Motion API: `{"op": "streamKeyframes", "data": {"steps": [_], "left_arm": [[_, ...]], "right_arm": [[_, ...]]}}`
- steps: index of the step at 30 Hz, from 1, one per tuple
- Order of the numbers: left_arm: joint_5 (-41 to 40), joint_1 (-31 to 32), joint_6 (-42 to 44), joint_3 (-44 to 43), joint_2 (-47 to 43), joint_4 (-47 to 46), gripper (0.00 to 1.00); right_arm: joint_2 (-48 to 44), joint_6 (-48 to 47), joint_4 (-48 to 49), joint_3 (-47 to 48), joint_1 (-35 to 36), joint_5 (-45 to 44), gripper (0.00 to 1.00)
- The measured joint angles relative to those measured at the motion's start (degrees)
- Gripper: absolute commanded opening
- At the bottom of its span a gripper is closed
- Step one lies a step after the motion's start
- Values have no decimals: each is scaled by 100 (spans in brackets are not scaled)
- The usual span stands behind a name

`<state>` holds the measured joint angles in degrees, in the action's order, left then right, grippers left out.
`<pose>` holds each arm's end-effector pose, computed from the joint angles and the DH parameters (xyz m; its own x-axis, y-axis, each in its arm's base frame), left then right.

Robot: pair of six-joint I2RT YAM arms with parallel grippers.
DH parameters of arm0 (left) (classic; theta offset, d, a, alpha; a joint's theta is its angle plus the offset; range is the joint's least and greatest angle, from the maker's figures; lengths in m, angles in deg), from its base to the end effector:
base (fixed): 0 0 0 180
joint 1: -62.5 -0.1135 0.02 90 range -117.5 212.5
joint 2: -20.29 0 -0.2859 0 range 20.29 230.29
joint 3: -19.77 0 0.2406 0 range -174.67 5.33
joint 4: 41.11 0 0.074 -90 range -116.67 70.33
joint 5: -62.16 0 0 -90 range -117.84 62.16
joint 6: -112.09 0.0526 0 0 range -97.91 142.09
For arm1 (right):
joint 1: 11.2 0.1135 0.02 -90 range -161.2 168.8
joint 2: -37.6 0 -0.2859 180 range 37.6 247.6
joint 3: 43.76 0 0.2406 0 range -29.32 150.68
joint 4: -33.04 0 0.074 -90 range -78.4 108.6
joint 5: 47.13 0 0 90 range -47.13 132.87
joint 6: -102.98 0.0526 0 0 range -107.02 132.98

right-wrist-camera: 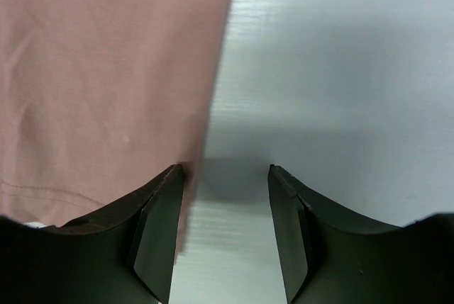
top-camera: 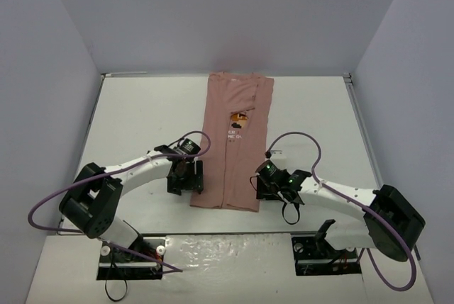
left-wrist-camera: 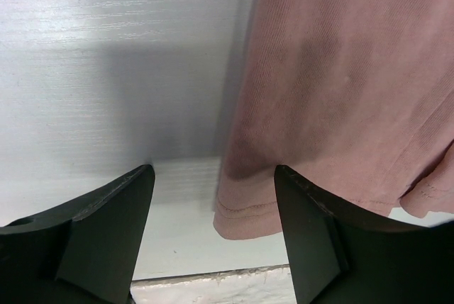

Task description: Fold and stack the t-shirts

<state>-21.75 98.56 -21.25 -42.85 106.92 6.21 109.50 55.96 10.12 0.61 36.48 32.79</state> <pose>0.2097 -0.1596 0.1813 -0.9776 -0.1324 -0.1638 -0.0800 0.9528 -0.2928 0.1580 0.1599 0.1771 -0.8249 0.0910 -0.5578 -0.1238 0.9339 0.3354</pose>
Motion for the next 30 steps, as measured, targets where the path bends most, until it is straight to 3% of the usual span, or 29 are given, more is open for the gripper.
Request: {"op": "streamKeyframes", "data": {"steps": [8,19,30], "left_arm": [[75,124,-196,192,-297,70,65],[205,295,-388,206,-325,123,65],[229,326,-388,211,-207,125,48]], "right_arm": [[-282,351,-1126,386,141,-126,50],[284,1082,-1304,825,851,-91,55],[504,1521,-1210,706,997,35,54]]}}
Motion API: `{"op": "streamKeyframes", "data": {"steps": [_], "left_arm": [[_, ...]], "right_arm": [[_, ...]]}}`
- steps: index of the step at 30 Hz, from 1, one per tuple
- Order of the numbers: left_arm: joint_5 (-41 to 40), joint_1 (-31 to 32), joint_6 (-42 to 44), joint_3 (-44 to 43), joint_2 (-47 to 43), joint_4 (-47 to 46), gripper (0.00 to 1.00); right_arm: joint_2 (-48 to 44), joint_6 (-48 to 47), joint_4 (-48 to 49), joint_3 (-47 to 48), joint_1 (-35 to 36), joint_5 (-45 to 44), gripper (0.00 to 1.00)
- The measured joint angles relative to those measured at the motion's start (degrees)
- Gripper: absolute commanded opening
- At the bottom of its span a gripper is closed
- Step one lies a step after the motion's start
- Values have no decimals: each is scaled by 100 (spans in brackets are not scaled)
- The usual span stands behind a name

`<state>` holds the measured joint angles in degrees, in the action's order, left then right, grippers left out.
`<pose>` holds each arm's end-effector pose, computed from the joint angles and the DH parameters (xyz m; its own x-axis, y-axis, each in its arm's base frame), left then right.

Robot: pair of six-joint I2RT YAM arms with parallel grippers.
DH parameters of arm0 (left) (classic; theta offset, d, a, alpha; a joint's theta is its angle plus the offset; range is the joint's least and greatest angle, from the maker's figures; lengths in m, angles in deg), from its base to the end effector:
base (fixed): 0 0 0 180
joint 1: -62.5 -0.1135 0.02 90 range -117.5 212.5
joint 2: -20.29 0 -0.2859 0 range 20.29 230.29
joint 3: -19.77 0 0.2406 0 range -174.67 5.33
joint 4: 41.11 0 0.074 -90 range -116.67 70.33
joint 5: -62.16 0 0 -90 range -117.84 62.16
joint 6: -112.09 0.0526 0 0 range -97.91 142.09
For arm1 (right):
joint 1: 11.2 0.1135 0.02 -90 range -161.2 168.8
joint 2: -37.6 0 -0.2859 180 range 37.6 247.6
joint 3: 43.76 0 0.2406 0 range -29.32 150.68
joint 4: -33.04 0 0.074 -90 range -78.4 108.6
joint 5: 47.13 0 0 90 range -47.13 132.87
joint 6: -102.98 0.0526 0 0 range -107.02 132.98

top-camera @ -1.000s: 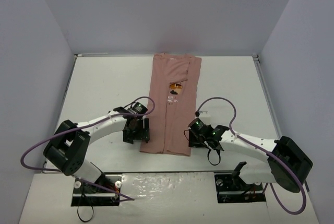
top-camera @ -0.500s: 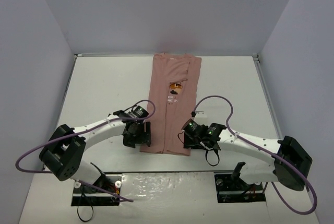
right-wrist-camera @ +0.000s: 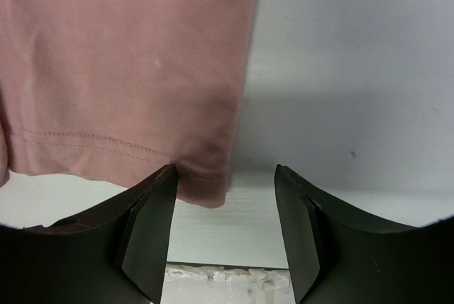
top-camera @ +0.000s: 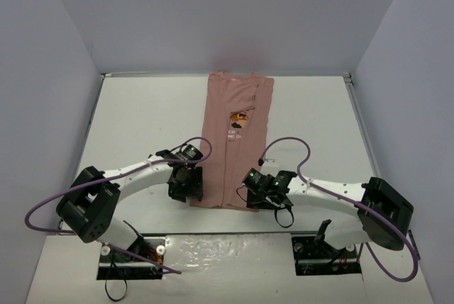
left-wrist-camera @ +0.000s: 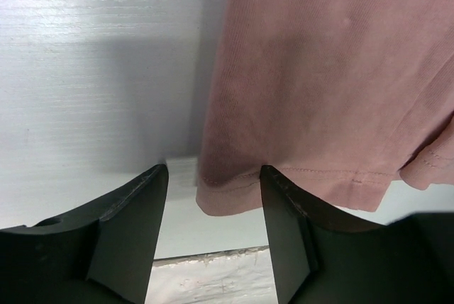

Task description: Fold and stack the t-shirts

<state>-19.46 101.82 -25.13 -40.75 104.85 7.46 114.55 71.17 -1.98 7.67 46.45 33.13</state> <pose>0.1888 -0.1645 0.1798 -0.9863 -0.1308 -0.1009 -0.0932 0.9449 -0.3138 0.1330 0.1933 0.1788 -0.9153 0.1202 -0.3844 -0.0195 0.9401 0.3403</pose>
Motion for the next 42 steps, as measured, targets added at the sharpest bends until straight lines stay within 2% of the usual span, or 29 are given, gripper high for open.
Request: {"op": "streamKeyframes", "data": {"steps": [5,6,8,12,13,14,23,30,33,37,42], "left_arm": [[77,6,2,47,2,-46,45],[85,6,2,52,2,-50,43],[117,6,6,60,2,-64,33],[246,6,18,108,15,-117,1],[319,6,8,142,15,-177,0],[355,6,14,159,9,-205,0],[396,18,139,194,-143,77,0],[635,46,224,294,-592,604,0],[688,46,284,84,-860,957,0],[707,-128,476,-664,-765,1257,0],[708,-610,792,-1722,-152,1392,0]], "right_arm": [[118,75,89,-37,82,16,52],[133,75,92,-24,101,5,51],[155,93,111,-18,141,-19,45],[152,203,194,-50,172,-33,23],[127,238,250,-89,178,-31,10],[94,287,307,-131,184,-27,0],[-312,549,514,-464,303,271,0],[-679,693,-150,-477,667,565,0],[-795,612,-626,-173,663,575,0],[-753,235,-1047,451,279,635,0],[-336,-598,-1377,1246,-690,675,0]]}}
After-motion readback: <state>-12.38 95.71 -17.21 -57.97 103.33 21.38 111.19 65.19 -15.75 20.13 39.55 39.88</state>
